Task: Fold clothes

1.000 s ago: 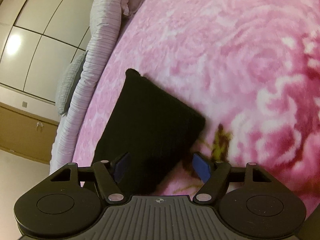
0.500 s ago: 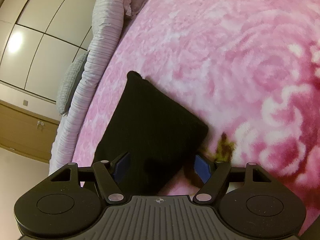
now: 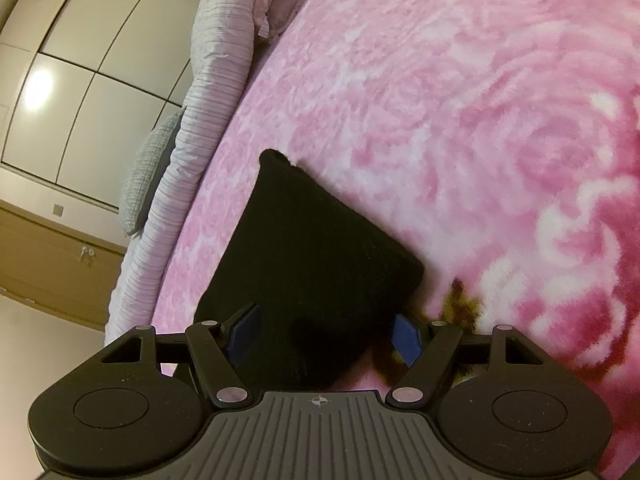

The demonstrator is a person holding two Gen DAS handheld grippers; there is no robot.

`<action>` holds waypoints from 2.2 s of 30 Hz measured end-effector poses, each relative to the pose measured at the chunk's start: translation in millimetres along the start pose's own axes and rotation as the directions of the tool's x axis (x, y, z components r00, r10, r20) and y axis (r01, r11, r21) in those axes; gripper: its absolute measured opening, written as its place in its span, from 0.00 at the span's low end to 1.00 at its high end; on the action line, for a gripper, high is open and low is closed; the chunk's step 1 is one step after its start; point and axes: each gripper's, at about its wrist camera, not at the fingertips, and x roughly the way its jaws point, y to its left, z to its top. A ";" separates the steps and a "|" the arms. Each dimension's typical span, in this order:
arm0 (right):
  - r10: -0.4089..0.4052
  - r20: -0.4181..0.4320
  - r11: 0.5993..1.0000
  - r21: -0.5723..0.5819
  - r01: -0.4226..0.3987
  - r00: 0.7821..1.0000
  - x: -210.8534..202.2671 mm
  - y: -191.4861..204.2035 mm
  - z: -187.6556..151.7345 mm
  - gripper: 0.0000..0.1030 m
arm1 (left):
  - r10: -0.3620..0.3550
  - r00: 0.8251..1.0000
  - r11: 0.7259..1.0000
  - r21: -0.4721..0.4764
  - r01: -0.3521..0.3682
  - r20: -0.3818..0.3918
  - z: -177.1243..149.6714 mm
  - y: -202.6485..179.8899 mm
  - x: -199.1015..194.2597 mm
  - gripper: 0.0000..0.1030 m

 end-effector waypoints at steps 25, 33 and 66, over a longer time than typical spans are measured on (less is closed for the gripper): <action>0.124 0.240 0.465 -0.871 0.157 0.963 -10.9 153.9 -94.8 0.11 | -0.038 0.998 0.905 -0.422 0.059 0.058 -28.8 126.7 -63.9 0.19; 0.146 0.001 -0.078 -0.997 0.012 0.989 29.6 164.5 -220.9 0.11 | -0.082 0.993 0.774 -0.622 0.120 0.090 -67.5 163.1 -82.5 0.18; 0.082 -0.225 0.997 0.006 -0.082 0.971 56.4 50.4 -45.0 0.56 | -0.356 0.900 0.310 -0.877 0.366 0.250 -68.5 182.5 -1.5 0.38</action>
